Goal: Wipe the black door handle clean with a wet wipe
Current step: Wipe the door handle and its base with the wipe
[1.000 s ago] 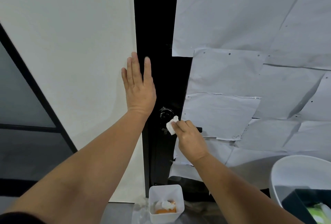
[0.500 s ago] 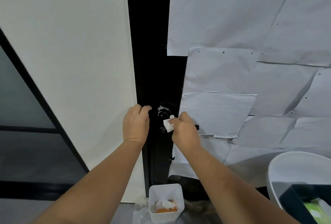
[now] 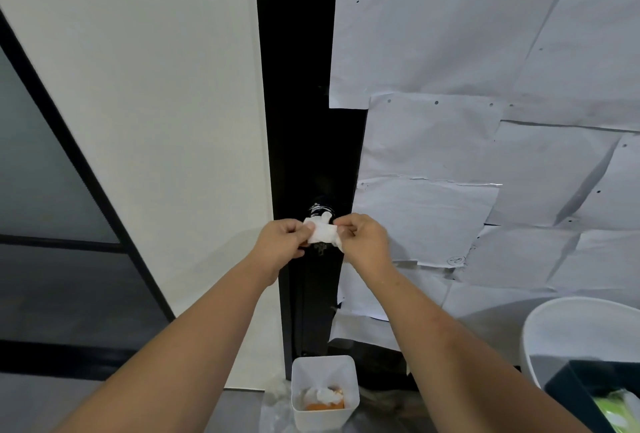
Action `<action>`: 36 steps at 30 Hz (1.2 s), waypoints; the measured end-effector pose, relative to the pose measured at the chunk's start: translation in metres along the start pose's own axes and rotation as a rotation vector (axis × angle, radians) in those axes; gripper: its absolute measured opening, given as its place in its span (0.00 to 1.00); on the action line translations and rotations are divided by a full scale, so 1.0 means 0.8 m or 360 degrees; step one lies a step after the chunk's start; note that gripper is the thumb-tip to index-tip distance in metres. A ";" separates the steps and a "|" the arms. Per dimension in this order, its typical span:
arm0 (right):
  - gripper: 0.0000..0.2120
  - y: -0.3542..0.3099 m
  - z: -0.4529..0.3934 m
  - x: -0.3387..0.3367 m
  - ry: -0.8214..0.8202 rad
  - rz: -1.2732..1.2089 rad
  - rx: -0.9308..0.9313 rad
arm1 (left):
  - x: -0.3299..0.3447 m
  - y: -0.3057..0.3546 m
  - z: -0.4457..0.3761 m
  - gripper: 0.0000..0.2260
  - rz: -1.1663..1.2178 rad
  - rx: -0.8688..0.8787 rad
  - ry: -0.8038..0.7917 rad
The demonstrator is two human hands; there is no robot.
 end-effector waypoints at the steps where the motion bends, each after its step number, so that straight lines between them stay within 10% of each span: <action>1: 0.13 0.004 -0.003 -0.003 0.0062 0.0004 0.0063 | -0.002 0.000 -0.001 0.09 0.0189 -0.0110 0.0041; 12: 0.10 0.006 0.007 -0.003 -0.0104 0.1106 -0.0867 | 0.014 -0.021 0.001 0.08 -0.0035 -0.0164 0.0468; 19: 0.07 0.012 0.004 0.004 -0.0094 0.1145 -0.0956 | 0.044 -0.026 -0.001 0.08 0.0767 -0.0588 0.0075; 36: 0.07 0.015 0.002 0.005 -0.0049 0.1063 -0.0960 | 0.080 -0.027 -0.005 0.12 0.0928 -0.0694 0.0688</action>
Point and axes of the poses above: each hand's wrist, its own z-axis away from the middle knuckle, its own x-axis out of the palm, y = z × x, the point moved 1 cm from there along -z, towards the middle knuckle, and after that the axes turned 14 degrees about y, right-handed, at the moved point
